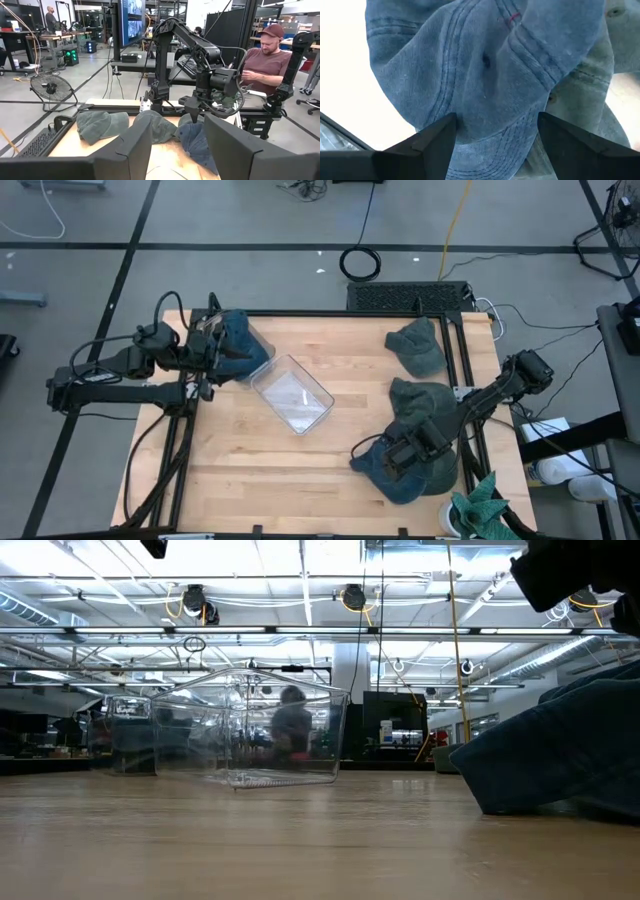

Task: Pick & Place hat
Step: Put the blue cap into the top transparent bin

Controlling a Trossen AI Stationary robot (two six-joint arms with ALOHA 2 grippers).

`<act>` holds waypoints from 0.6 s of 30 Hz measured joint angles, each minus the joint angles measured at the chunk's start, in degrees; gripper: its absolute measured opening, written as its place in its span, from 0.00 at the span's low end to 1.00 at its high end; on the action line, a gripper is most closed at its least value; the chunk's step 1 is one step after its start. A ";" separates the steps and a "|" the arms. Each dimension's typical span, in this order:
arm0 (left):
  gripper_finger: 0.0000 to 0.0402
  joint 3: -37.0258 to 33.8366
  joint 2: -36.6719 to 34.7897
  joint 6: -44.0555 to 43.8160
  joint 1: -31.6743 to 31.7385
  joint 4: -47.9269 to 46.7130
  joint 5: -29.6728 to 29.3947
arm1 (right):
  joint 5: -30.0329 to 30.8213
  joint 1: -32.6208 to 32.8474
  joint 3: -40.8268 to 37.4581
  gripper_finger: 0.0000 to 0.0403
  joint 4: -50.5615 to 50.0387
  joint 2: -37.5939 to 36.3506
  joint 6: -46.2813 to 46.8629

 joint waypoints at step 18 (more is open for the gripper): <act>0.46 0.02 0.00 0.26 0.00 0.01 0.01 | 0.31 -0.24 -0.02 0.65 7.24 0.00 -4.27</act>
